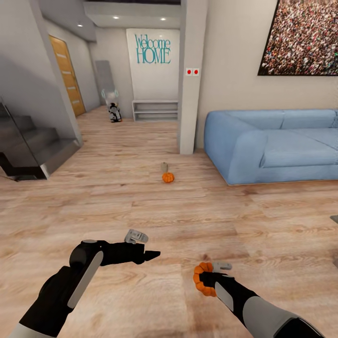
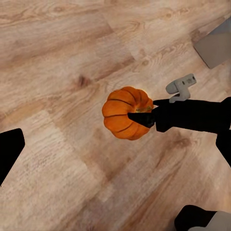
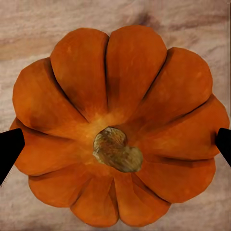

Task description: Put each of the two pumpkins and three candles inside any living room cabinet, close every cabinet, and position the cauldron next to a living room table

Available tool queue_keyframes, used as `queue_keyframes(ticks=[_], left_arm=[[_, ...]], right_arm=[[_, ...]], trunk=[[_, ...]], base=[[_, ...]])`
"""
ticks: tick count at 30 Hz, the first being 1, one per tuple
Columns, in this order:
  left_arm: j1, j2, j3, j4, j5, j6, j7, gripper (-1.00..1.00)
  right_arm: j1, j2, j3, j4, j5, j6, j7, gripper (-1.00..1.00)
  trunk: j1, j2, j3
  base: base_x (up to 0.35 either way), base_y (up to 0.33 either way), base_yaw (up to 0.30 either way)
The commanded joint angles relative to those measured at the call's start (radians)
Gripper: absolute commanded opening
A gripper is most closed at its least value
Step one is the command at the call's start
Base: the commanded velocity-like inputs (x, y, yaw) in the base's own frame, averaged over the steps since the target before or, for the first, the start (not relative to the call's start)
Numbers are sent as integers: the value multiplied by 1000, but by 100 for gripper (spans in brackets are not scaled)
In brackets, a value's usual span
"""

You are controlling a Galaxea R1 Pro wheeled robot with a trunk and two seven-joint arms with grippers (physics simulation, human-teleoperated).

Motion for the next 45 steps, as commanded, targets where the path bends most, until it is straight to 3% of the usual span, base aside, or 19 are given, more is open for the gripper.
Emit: queue_keyframes(ticks=[1, 11, 22, 26, 31, 35, 38, 42, 45], left_arm=[[-1, 1, -1, 0, 0, 5, -1, 100], [-1, 1, -1, 36, 1, 6, 60, 100], [-1, 0, -1, 48, 0, 5, 75, 100], [-1, 0, 4, 60, 0, 7, 156, 100], [-8, -8, 4, 147, 3, 6, 344, 100], [-12, -22, 4, 190, 3, 4, 440, 100], [-19, -40, 2, 246, 3, 2, 484, 100], [-68, -83, -1, 393, 3, -12, 525, 100], [-107, -107, -2, 516, 1, -87, 536, 100]], right_arm=[[0, -1, 8, -2, -9, 5, -6, -100], [0, -1, 8, -2, -9, 5, -6, -100], [0, -1, 8, -2, -9, 5, -6, -100], [0, -1, 8, -2, -8, 5, -6, -100], [0, -2, 7, -2, -8, 5, -6, -100], [0, -2, 7, -2, -8, 5, -6, -100], [0, -2, 7, -2, -8, 5, -6, -100], [0, -2, 7, -2, -8, 5, -6, -100], [0, -2, 6, -2, -8, 5, -5, -100]], trunk=[[-1, 0, 3], [-5, 2, 42], [-47, 78, 76], [-62, 106, 89], [-81, 141, 105], [-96, 169, 117], [-108, 190, 126], [-123, 218, 139], [-135, 239, 148]], base=[[2, 0, 0], [0, 0, 0], [0, 0, 0], [0, 0, 0], [0, 0, 0], [0, 0, 0], [0, 0, 0], [0, 0, 0], [0, 0, 0]])
